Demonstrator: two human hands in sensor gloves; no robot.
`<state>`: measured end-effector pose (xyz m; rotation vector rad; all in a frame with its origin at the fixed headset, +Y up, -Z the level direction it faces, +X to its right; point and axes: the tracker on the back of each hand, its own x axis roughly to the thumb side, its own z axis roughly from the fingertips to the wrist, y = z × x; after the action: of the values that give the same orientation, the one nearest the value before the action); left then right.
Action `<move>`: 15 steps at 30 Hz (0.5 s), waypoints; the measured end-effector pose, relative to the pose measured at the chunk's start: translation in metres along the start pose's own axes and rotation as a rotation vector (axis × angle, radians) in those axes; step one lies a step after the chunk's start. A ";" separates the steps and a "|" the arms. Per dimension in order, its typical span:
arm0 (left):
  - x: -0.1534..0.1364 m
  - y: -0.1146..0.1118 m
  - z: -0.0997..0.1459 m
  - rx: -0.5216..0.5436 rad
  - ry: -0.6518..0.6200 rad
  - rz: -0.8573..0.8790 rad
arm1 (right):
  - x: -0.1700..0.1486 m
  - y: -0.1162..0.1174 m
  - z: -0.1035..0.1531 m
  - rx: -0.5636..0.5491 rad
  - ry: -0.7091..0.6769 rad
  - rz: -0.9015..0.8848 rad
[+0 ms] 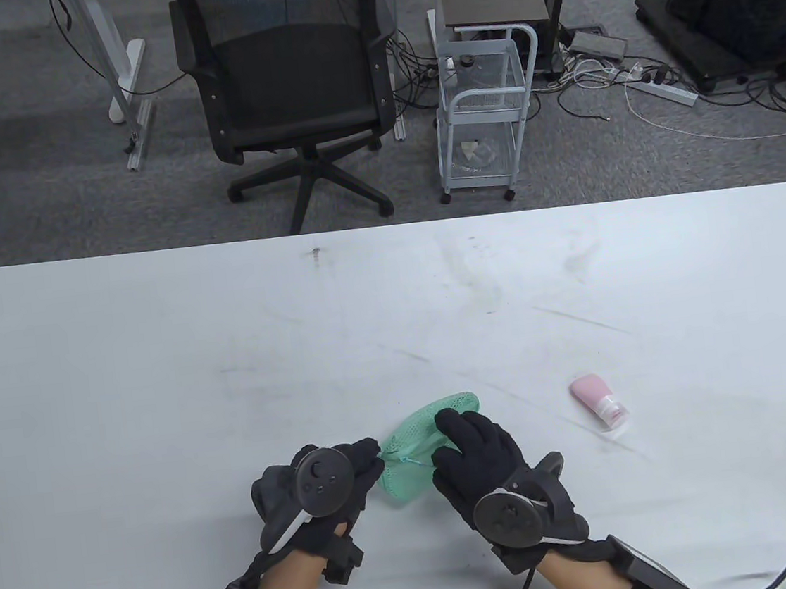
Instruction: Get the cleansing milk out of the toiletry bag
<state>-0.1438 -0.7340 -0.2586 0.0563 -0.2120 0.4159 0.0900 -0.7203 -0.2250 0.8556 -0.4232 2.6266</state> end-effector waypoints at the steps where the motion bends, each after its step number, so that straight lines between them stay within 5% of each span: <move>1: 0.000 0.000 0.000 0.000 0.001 0.000 | 0.000 0.000 0.000 -0.003 0.000 -0.001; 15: -0.009 0.000 -0.005 -0.007 0.069 -0.124 | -0.001 -0.001 0.001 -0.003 0.017 0.000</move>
<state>-0.1512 -0.7369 -0.2659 0.0475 -0.1409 0.2934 0.0920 -0.7205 -0.2247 0.8318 -0.4218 2.6306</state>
